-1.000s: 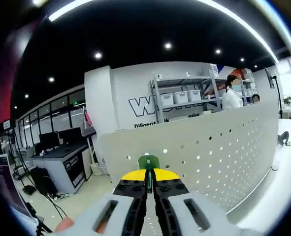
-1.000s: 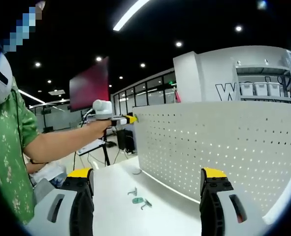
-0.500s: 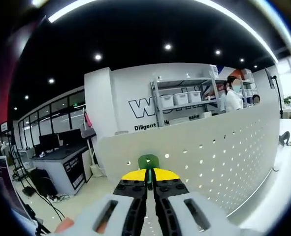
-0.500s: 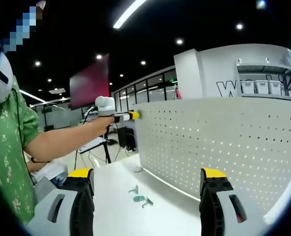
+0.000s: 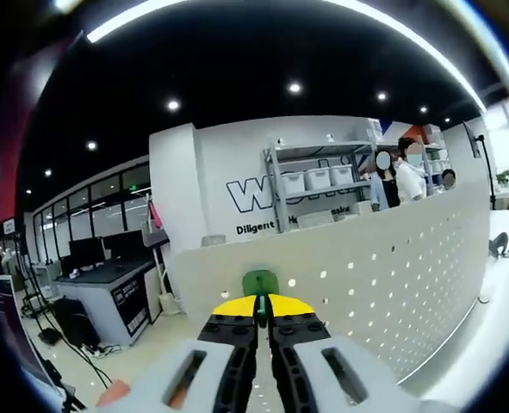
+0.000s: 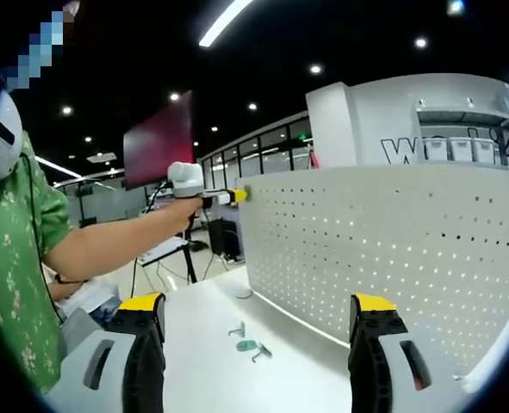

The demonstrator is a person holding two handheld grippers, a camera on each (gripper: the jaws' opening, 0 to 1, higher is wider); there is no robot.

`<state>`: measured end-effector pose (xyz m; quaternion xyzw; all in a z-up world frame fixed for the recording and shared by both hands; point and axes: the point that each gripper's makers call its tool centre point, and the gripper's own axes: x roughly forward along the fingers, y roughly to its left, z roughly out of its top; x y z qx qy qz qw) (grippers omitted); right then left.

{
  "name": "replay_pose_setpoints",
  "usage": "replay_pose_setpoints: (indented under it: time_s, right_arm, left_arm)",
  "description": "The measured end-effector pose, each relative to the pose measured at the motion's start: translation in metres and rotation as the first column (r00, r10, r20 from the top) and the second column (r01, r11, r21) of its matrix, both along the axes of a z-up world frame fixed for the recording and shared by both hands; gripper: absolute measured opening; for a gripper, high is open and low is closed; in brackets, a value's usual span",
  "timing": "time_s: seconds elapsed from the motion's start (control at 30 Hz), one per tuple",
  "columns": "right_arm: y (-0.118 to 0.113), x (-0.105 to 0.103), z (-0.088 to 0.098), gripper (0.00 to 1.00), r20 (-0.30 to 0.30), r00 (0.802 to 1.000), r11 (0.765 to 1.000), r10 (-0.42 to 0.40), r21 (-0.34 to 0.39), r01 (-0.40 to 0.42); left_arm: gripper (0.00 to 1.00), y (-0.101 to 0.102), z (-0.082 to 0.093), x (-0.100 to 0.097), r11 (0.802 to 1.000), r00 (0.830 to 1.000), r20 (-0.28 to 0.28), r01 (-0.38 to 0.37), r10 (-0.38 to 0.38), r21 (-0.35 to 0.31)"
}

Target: Insert the hook assembly into the mounting plate slot until the hook locks in place.

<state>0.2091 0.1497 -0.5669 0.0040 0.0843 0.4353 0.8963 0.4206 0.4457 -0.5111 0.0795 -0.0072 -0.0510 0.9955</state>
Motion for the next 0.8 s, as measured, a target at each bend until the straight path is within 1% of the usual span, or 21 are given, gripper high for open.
replay_pose_setpoints:
  time_s: [0.5,0.63,0.8]
  right_arm:
    - [0.002,0.0,0.0001,0.9,0.005,1.0,1.0,0.008,-0.016,-0.008]
    - [0.0027,-0.0005,0.0007,0.9,0.007,1.0,1.0,0.012,-0.018,-0.011]
    - [0.001,-0.0002,-0.0004,0.9,0.005,1.0,1.0,0.008,-0.024,-0.008]
  left_arm:
    - [0.03,0.0029,-0.0038,0.001,1.0,1.0,-0.003,-0.006,0.006,0.01]
    - [0.03,0.0021,-0.0082,0.0014,1.0,1.0,-0.011,-0.003,0.004,0.01]
    - [0.03,0.002,-0.0093,0.0023,1.0,1.0,-0.011,-0.003,0.004,0.014]
